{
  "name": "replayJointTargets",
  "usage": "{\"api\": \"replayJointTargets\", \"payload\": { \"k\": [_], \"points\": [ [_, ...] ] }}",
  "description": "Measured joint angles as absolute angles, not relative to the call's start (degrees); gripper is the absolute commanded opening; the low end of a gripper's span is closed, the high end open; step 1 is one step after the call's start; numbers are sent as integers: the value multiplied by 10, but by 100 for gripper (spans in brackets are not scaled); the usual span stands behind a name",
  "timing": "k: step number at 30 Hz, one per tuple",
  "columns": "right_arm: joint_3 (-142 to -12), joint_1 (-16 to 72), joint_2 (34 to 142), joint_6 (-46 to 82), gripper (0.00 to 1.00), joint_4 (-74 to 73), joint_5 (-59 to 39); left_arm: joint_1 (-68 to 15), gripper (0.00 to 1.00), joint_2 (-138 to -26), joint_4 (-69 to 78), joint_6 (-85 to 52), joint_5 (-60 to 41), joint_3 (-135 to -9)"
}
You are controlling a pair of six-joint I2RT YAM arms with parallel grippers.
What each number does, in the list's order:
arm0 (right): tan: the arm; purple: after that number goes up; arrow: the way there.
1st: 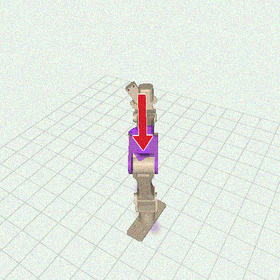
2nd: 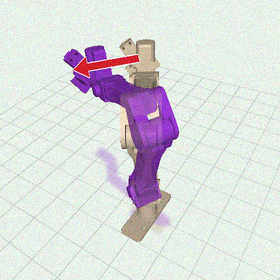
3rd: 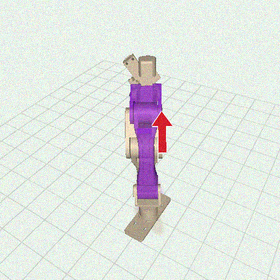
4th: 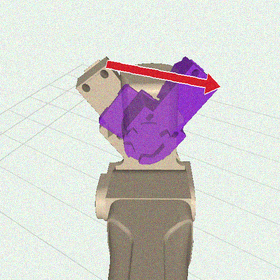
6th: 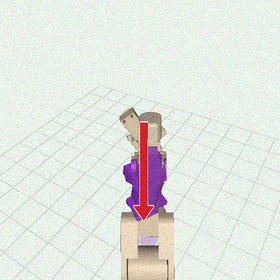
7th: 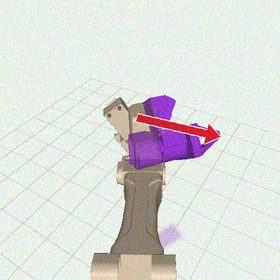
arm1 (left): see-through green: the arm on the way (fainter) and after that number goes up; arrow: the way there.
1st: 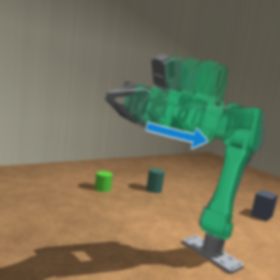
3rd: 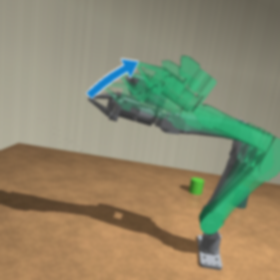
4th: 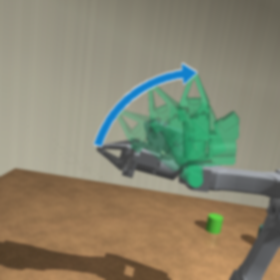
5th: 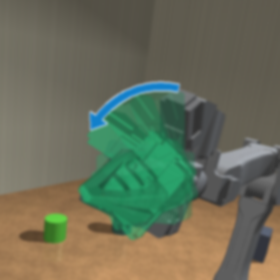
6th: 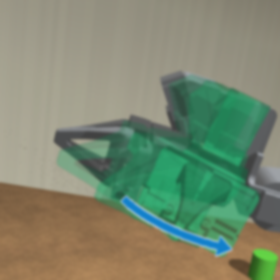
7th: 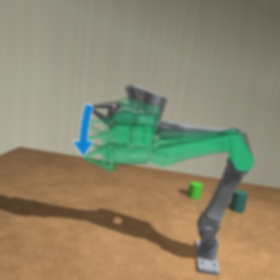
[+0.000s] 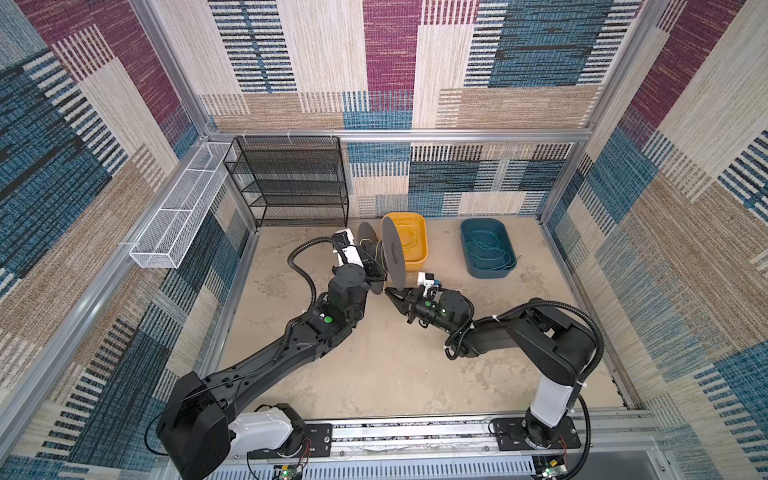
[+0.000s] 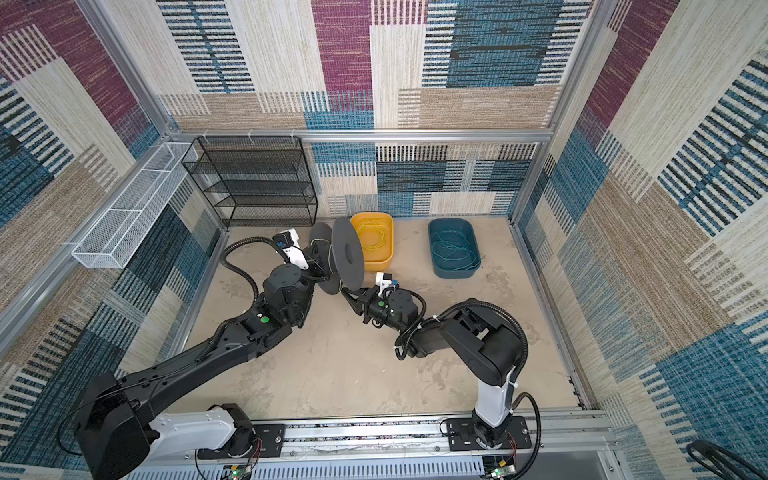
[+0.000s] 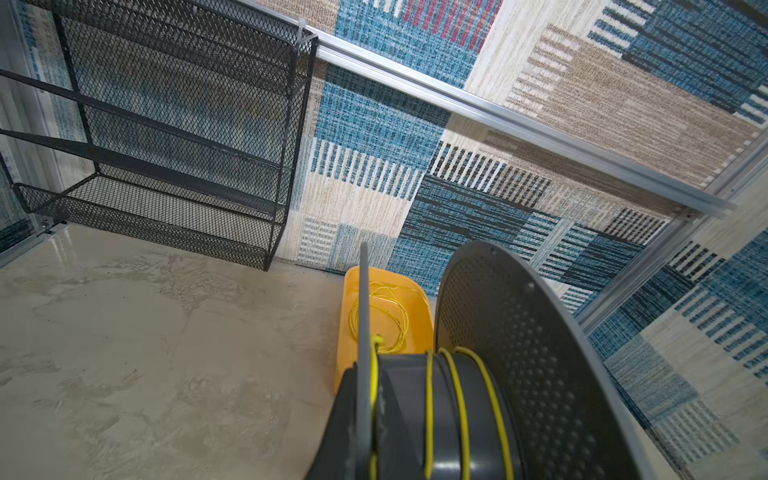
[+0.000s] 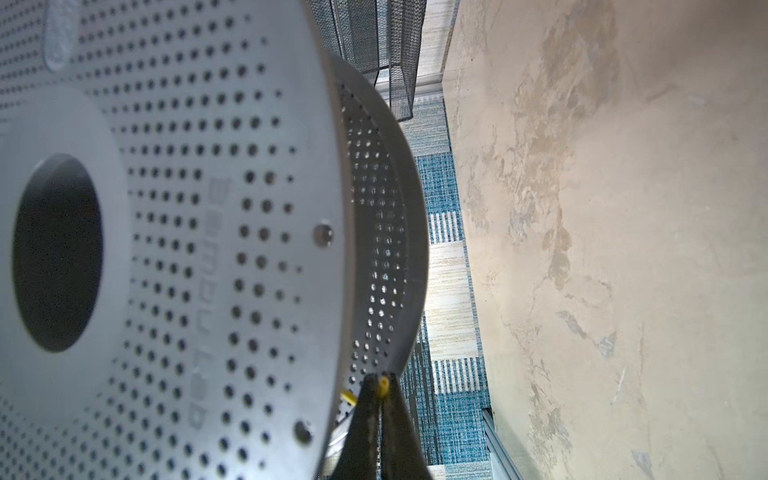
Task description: Wrap the cables
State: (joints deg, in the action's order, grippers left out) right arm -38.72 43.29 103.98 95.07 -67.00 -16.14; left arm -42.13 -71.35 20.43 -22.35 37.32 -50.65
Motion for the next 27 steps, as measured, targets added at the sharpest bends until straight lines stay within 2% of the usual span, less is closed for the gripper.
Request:
{"api": "replayJointTargets", "payload": {
  "k": [10, 15, 22, 27],
  "points": [
    [-341, 442, 991, 929, 0, -627, -154, -426, 0, -709, 177, -223, 388, -490],
    [-338, 454, 941, 886, 0, -533, -133, -428, 0, -708, 127, -243, 397, -503],
    [-387, 497, 864, 772, 0, -331, -44, -428, 0, -730, 39, -300, 418, -546],
    [-396, 510, 846, 715, 0, -263, -16, -428, 0, -747, -11, -320, 409, -570]
  ]
}}
